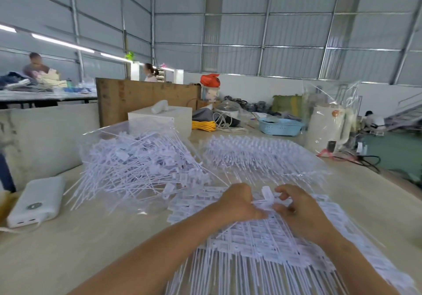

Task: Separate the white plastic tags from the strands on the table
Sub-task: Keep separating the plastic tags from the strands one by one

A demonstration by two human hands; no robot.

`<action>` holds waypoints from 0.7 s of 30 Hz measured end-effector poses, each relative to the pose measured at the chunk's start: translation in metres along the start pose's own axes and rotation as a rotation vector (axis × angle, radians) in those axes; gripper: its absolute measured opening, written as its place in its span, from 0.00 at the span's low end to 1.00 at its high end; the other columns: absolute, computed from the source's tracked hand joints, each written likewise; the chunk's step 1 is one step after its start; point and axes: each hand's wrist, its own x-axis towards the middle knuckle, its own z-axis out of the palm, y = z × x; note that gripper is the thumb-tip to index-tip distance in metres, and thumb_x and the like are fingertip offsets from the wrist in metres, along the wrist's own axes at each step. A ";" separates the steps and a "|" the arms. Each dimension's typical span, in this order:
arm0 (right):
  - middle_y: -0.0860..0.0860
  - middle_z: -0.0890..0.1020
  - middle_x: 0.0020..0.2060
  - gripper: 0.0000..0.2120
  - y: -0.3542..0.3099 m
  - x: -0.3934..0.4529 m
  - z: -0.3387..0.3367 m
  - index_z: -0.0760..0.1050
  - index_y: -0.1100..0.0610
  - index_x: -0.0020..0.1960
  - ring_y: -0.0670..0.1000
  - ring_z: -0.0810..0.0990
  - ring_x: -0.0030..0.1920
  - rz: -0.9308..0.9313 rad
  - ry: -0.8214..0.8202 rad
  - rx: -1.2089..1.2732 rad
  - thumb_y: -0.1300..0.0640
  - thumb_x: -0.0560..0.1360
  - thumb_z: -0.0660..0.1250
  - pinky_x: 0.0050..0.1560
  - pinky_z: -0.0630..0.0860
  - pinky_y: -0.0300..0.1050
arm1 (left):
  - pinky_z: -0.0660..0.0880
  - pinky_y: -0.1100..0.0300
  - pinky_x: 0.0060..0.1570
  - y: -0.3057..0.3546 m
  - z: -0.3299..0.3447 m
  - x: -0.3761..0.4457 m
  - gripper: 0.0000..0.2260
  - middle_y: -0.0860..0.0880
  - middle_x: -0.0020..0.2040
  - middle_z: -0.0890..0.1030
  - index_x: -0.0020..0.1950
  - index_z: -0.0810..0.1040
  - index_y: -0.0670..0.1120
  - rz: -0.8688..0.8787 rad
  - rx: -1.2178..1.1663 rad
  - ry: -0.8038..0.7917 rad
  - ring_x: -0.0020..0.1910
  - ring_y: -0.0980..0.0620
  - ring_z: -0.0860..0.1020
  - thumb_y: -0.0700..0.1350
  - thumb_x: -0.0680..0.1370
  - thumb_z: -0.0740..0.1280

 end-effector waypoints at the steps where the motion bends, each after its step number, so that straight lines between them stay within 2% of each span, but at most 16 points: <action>1: 0.48 0.73 0.47 0.15 0.001 0.000 -0.002 0.73 0.54 0.60 0.45 0.72 0.31 0.009 0.012 -0.001 0.58 0.74 0.69 0.40 0.72 0.43 | 0.60 0.60 0.27 0.004 0.002 0.002 0.21 0.49 0.28 0.65 0.29 0.65 0.44 -0.002 0.059 -0.011 0.27 0.53 0.65 0.51 0.73 0.72; 5: 0.49 0.76 0.45 0.14 0.003 0.001 -0.010 0.74 0.56 0.59 0.49 0.76 0.34 0.042 0.092 -0.009 0.59 0.74 0.69 0.40 0.70 0.44 | 0.61 0.60 0.27 0.007 -0.006 -0.002 0.18 0.47 0.28 0.63 0.31 0.63 0.42 0.025 0.127 -0.046 0.27 0.51 0.64 0.40 0.79 0.62; 6: 0.49 0.76 0.44 0.14 0.003 0.001 -0.012 0.75 0.57 0.58 0.49 0.76 0.34 0.047 0.116 -0.002 0.59 0.74 0.69 0.40 0.70 0.45 | 0.62 0.60 0.28 0.007 -0.011 -0.006 0.14 0.47 0.30 0.65 0.34 0.64 0.42 0.045 0.084 -0.055 0.27 0.52 0.65 0.39 0.80 0.60; 8: 0.50 0.77 0.43 0.12 0.003 0.001 -0.015 0.76 0.57 0.57 0.48 0.76 0.34 0.057 0.148 0.008 0.60 0.74 0.69 0.39 0.69 0.44 | 0.66 0.63 0.28 0.008 -0.026 -0.018 0.09 0.48 0.35 0.69 0.41 0.64 0.44 0.102 -0.149 -0.028 0.28 0.57 0.70 0.37 0.81 0.57; 10: 0.50 0.78 0.43 0.11 0.002 0.002 -0.016 0.76 0.57 0.56 0.48 0.76 0.34 0.066 0.154 0.014 0.60 0.74 0.69 0.39 0.68 0.44 | 0.68 0.66 0.28 0.006 -0.048 -0.028 0.09 0.50 0.35 0.72 0.42 0.64 0.47 0.203 -0.347 0.134 0.25 0.63 0.71 0.39 0.82 0.55; 11: 0.50 0.78 0.42 0.11 0.002 0.002 -0.016 0.76 0.58 0.56 0.49 0.76 0.35 0.068 0.146 0.009 0.60 0.74 0.69 0.40 0.68 0.44 | 0.67 0.67 0.28 0.000 -0.061 -0.032 0.08 0.51 0.34 0.72 0.44 0.66 0.46 0.246 -0.345 0.282 0.25 0.64 0.71 0.41 0.82 0.55; 13: 0.50 0.78 0.43 0.10 0.001 0.002 -0.014 0.76 0.57 0.55 0.52 0.76 0.37 0.073 0.125 -0.008 0.60 0.74 0.68 0.42 0.68 0.44 | 0.67 0.69 0.29 -0.021 -0.091 -0.034 0.06 0.48 0.35 0.76 0.51 0.72 0.42 0.257 -0.169 0.575 0.31 0.60 0.75 0.41 0.82 0.57; 15: 0.50 0.78 0.43 0.09 0.000 0.001 -0.012 0.76 0.57 0.55 0.53 0.76 0.38 0.068 0.100 -0.026 0.61 0.74 0.68 0.42 0.68 0.44 | 0.71 0.59 0.35 -0.055 -0.117 -0.035 0.10 0.40 0.42 0.79 0.55 0.74 0.40 0.101 0.177 0.689 0.42 0.48 0.78 0.43 0.82 0.56; 16: 0.49 0.78 0.42 0.09 -0.001 0.001 -0.011 0.76 0.57 0.54 0.53 0.76 0.38 0.059 0.091 -0.034 0.61 0.74 0.68 0.42 0.68 0.44 | 0.71 0.55 0.39 -0.073 -0.126 -0.035 0.11 0.39 0.46 0.80 0.55 0.74 0.40 -0.038 0.355 0.660 0.46 0.43 0.77 0.44 0.82 0.55; 18: 0.48 0.78 0.41 0.07 0.000 0.002 -0.010 0.77 0.56 0.52 0.50 0.75 0.36 0.036 0.085 -0.043 0.61 0.74 0.68 0.42 0.69 0.44 | 0.73 0.52 0.46 -0.107 -0.131 -0.037 0.12 0.40 0.52 0.79 0.55 0.76 0.41 -0.277 0.595 0.509 0.52 0.41 0.77 0.42 0.81 0.54; 20: 0.47 0.78 0.40 0.06 0.001 0.004 -0.008 0.77 0.54 0.50 0.45 0.74 0.34 0.020 0.090 -0.054 0.60 0.73 0.69 0.40 0.68 0.44 | 0.73 0.52 0.53 -0.133 -0.129 -0.037 0.14 0.40 0.59 0.74 0.63 0.73 0.42 -0.423 0.700 0.379 0.57 0.41 0.76 0.42 0.80 0.55; 21: 0.46 0.78 0.39 0.05 0.002 0.004 -0.008 0.77 0.53 0.48 0.42 0.73 0.33 0.016 0.092 -0.058 0.60 0.73 0.69 0.39 0.68 0.43 | 0.73 0.52 0.55 -0.144 -0.131 -0.036 0.15 0.40 0.61 0.71 0.66 0.71 0.43 -0.474 0.713 0.363 0.58 0.41 0.75 0.41 0.80 0.56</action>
